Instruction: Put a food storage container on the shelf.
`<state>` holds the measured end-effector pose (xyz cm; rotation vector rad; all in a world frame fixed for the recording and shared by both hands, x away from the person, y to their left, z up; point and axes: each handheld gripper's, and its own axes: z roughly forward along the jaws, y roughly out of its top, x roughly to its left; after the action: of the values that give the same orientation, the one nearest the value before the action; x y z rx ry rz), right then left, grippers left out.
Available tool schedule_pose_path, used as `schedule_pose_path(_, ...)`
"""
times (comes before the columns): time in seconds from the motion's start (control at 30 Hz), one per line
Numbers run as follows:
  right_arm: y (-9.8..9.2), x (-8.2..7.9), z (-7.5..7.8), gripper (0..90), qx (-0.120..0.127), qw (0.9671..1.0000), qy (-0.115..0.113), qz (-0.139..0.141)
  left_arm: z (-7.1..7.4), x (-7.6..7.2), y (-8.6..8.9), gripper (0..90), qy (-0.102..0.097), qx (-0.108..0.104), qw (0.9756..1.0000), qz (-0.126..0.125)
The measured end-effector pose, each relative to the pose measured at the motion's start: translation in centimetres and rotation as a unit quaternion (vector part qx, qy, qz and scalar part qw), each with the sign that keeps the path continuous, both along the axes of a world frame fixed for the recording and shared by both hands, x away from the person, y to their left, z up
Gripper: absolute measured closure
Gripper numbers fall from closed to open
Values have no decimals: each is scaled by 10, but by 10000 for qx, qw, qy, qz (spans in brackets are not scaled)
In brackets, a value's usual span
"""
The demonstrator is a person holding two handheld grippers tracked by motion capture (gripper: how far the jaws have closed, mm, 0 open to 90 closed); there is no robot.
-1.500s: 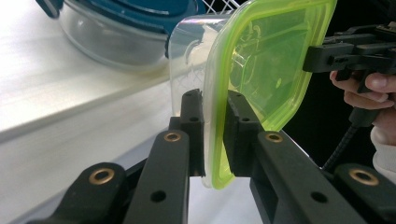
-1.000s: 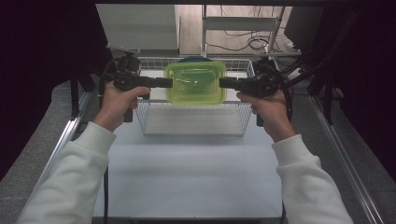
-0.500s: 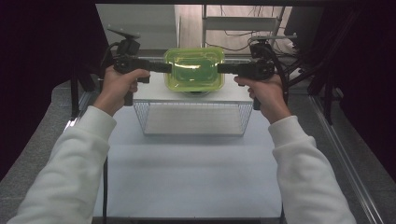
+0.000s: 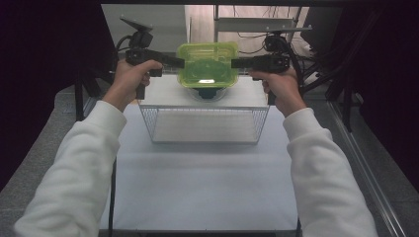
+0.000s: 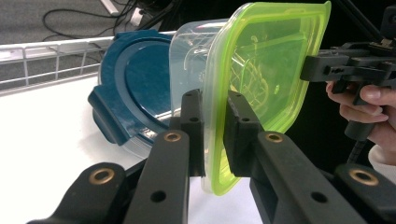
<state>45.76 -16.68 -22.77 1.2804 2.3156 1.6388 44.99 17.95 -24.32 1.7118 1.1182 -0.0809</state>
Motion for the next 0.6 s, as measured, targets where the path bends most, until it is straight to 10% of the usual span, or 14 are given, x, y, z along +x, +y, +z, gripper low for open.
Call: schedule_pose_path(0.6, 1, 41, -19, 755, 388, 9951, 857, -296, -17, 33, 5, 782, 652, -620, 9953, 364)
